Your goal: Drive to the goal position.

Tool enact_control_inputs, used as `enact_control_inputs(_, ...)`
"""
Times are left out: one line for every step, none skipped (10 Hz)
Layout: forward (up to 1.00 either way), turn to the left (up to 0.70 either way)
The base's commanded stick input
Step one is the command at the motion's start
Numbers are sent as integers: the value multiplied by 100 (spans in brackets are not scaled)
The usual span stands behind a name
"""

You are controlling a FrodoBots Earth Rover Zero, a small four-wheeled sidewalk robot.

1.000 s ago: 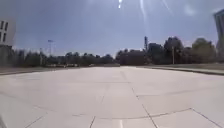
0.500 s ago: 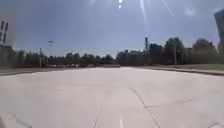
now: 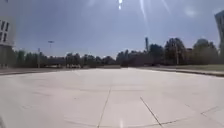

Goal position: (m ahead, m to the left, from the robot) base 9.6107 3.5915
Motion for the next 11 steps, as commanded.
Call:
enact_control_inputs(85, 0)
enact_control_inputs(85, 0)
enact_control_inputs(85, 0)
enact_control_inputs(85, 0)
enact_control_inputs(85, 0)
enact_control_inputs(85, 0)
enact_control_inputs(85, 0)
enact_control_inputs(85, 0)
enact_control_inputs(85, 0)
enact_control_inputs(85, 0)
enact_control_inputs(85, 0)
